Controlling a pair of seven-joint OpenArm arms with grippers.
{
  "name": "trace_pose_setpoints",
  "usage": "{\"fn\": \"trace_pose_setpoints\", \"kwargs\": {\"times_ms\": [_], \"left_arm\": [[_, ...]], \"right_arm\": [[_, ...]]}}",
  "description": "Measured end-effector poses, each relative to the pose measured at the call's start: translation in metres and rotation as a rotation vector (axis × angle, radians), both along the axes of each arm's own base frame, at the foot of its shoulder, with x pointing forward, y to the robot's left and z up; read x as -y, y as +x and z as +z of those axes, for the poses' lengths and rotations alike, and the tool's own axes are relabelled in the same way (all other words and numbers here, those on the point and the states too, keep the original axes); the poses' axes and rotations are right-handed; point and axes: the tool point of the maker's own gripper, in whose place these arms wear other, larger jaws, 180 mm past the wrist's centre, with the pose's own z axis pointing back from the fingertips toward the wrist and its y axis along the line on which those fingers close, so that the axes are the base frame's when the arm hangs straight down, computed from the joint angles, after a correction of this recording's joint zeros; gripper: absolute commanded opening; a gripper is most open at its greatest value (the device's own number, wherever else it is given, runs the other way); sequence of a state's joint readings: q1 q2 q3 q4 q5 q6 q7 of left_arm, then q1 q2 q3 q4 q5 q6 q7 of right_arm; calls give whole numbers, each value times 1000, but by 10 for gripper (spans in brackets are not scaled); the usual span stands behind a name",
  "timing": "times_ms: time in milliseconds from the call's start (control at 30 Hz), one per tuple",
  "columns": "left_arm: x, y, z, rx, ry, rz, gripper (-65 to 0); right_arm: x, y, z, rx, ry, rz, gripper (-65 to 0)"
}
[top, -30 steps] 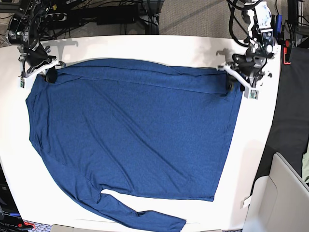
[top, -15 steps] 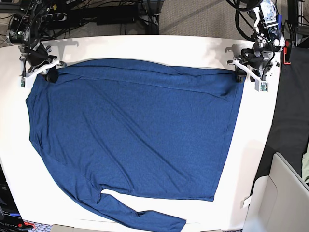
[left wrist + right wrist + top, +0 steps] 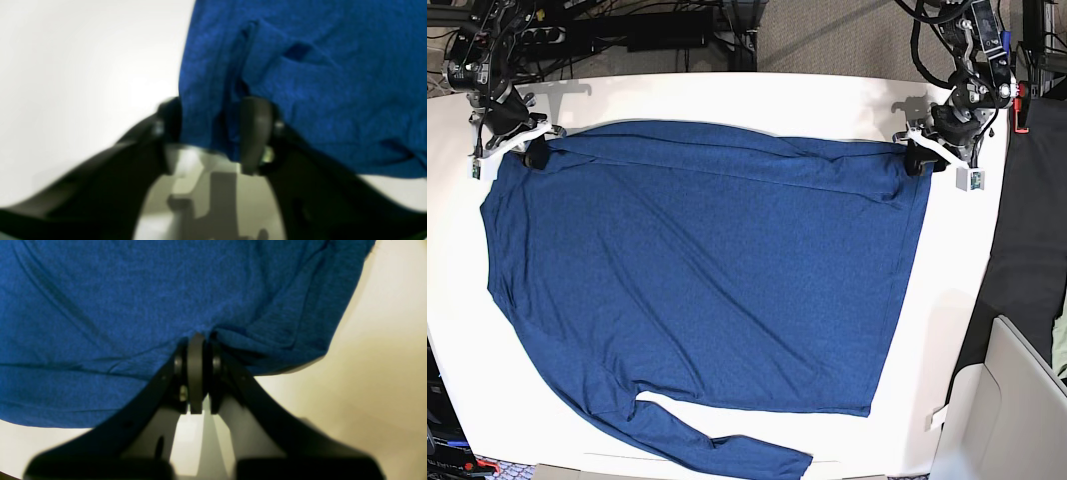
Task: Fold the T-shirt properly
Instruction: 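Pull both grippers apart and back to stretch the shirt flat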
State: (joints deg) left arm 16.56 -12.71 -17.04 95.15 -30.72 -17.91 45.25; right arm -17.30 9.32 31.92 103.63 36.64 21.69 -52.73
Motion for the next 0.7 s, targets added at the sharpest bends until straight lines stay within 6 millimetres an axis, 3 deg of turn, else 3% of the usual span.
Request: {"fn": "trace_pose_setpoints", "kwargs": {"times_ms": [167, 333, 500, 700], "left_arm": [[15, -5, -2, -27, -21, -106, -644], [16, -5, 1, -34, -11, -118, -648], [17, -25, 5, -62, 35, -148, -648], [1, -45, 9, -102, 100, -184, -648]], "right_arm": [[0, 0, 0, 1, 1, 0, -650], [0, 0, 0, 0, 0, 0, -650], [1, -12, -6, -30, -5, 2, -650], [-2, -30, -16, -72, -10, 33, -650]]}}
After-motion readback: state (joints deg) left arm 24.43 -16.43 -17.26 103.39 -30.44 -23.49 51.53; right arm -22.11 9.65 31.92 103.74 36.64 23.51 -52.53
